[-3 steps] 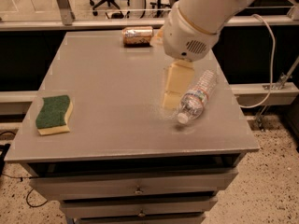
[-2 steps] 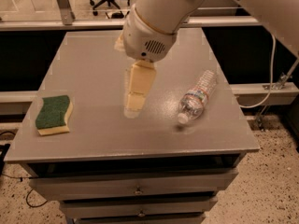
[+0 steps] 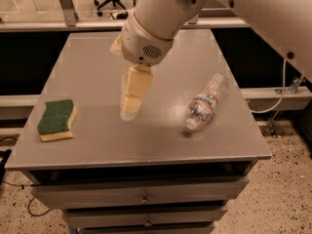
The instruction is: Move sponge near water bottle
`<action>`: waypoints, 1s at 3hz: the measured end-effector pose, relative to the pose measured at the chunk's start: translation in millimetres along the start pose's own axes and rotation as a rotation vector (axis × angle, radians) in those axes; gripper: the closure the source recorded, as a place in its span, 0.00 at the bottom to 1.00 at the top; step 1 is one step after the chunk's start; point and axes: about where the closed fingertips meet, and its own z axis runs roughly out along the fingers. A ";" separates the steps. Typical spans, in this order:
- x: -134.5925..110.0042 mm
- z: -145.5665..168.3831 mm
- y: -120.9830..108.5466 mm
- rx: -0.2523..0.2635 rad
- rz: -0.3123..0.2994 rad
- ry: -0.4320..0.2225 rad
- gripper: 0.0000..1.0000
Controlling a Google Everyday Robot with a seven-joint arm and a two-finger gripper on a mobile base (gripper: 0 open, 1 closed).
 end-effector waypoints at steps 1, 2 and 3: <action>-20.2 45.1 -27.9 -0.061 -0.053 -0.095 0.00; -39.6 88.5 -49.0 -0.133 -0.090 -0.171 0.00; -56.4 139.4 -56.0 -0.223 -0.101 -0.251 0.00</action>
Offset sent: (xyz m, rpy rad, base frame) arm 0.0669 0.1400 -0.0760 0.2001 0.1650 0.2729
